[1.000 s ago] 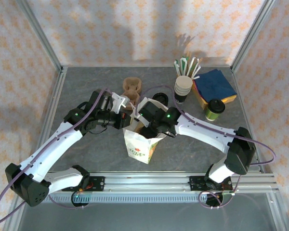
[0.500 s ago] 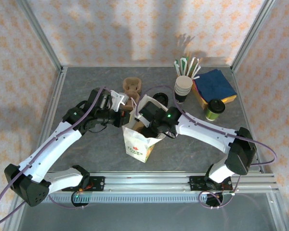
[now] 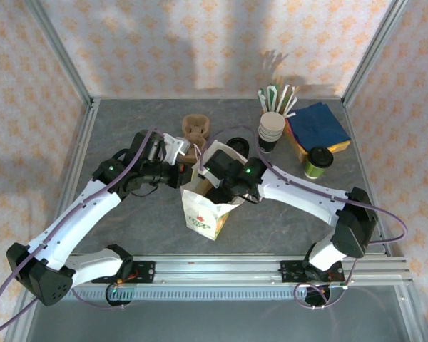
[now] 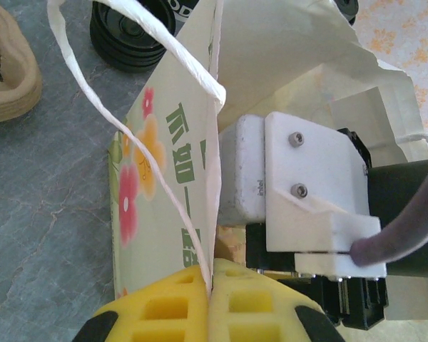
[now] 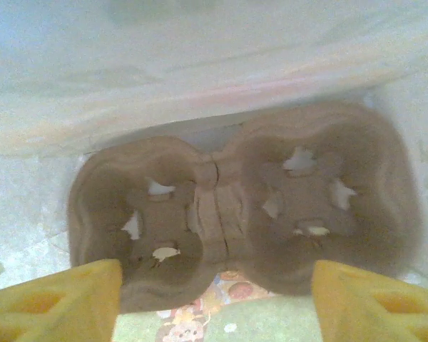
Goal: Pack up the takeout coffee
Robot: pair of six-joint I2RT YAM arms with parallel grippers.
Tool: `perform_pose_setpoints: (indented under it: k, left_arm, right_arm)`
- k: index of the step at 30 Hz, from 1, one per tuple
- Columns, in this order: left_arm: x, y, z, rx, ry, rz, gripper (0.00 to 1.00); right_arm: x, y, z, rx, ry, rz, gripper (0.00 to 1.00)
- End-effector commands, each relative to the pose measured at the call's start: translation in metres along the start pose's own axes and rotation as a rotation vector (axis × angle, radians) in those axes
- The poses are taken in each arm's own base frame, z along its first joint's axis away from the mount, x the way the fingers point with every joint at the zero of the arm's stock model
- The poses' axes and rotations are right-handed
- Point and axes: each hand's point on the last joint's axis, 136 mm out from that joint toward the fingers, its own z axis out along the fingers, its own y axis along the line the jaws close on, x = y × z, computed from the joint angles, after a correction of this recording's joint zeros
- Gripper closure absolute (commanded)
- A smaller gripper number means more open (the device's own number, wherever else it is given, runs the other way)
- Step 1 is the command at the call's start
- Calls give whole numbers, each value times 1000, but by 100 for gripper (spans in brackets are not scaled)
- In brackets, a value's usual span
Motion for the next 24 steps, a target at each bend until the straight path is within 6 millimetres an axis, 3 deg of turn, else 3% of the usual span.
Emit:
perform_pose_setpoints:
  k: [1,8,15,24]
  left_arm:
    - [-19,-4,-11,-2,-69,14,100]
    - [-18,-6,-9,8,-62,5,100]
    - [-19,-9,-10,10,-63,-2,100]
    - [-19,-12,-10,9,-67,-8,100]
  right_arm:
    - [-5,-5,-17,33,-26,5,25]
    - [-21,-4,-39,28,-116,43,21]
    - [-52,7,-70,-56,-274,126,20]
    - [-84,12,-126,-134,-488,250,20]
